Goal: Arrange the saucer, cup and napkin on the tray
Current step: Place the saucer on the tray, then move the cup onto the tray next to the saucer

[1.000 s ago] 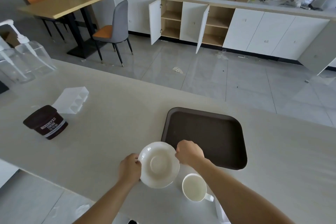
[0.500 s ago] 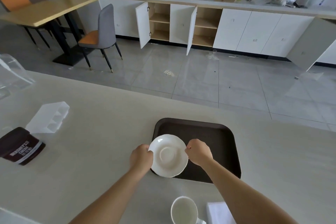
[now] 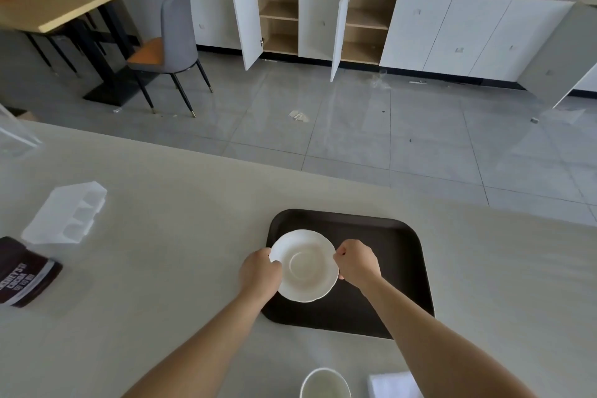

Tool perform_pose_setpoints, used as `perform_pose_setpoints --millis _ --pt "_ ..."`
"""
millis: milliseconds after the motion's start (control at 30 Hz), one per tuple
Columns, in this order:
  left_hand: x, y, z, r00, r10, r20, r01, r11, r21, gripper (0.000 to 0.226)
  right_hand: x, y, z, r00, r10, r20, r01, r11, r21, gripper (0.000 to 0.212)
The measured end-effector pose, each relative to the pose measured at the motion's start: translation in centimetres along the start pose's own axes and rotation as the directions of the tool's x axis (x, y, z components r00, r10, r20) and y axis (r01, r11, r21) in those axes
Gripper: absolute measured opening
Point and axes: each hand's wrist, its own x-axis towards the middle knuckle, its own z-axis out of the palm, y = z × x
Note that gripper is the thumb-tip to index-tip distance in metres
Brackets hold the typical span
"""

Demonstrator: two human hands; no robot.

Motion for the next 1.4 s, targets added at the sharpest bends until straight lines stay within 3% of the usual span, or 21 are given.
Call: perform_pose_setpoints --millis 267,400,600,700,800,900,967,1067,1167,1267,1400 --pt "-0.9 -0.6 -0.3 1.000 0.021 -0.016 -0.020 0.999 0.039 0.030 0.0 0.3 0.8 1.000 -0.027 0.002 0.027 1.000 -0.001 0.022" --pt "-1.5 -0.8 -0.1 0.999 -0.003 -0.047 0.006 0.998 0.063 0.007 -0.3 0.4 1.2 0.999 -0.041 0.001 0.041 0.999 0.000 0.022" --pt "-2.0 -0.9 -0.2 0.998 -0.056 0.007 0.055 0.994 0.099 0.007 -0.6 0.4 1.6 0.999 -0.045 -0.013 0.046 0.999 0.022 0.022" --pt "-1.9 -1.0 -0.6 0.997 -0.079 0.002 0.078 0.995 0.065 0.021 -0.8 0.5 1.4 0.998 -0.058 0.006 0.057 0.997 0.051 0.015" --pt "-2.3 -0.5 -1.8 0.991 -0.129 0.020 0.130 0.991 -0.030 0.012 -1.1 0.8 1.1 0.996 -0.081 0.038 0.078 0.994 0.083 0.011" --pt "-2.9 -0.7 -2.5 0.999 -0.030 -0.033 0.032 0.999 0.034 0.017 -2.1 1.2 0.3 0.993 -0.110 0.043 0.106 0.992 0.075 0.012" --pt "-3.6 -2.1 -2.6 0.995 0.039 -0.092 -0.028 0.992 0.122 0.003 -3.3 2.1 -0.3 0.992 -0.124 0.024 0.121 0.989 0.084 0.012" --pt "-4.8 -6.4 -2.4 0.989 0.107 -0.097 -0.070 0.942 0.328 0.047 -6.2 4.7 -1.1 0.991 -0.132 0.015 0.129 0.981 0.146 0.008" --pt "-6.1 -10.6 -1.3 0.997 0.051 -0.061 -0.014 0.865 0.502 0.058 -10.1 7.6 -1.0 0.987 -0.152 0.056 0.142 0.978 0.151 0.013" --pt "-6.7 -12.7 -0.1 0.996 -0.080 -0.027 0.082 0.853 0.515 0.065 -13.6 9.6 -0.5 0.979 -0.152 0.138 0.131 0.980 0.152 0.011" --pt "-7.2 -13.3 1.4 0.998 -0.050 -0.040 0.063 0.850 0.523 0.068 -17.1 11.6 0.1 0.959 -0.181 0.217 0.168 0.983 0.077 0.016"
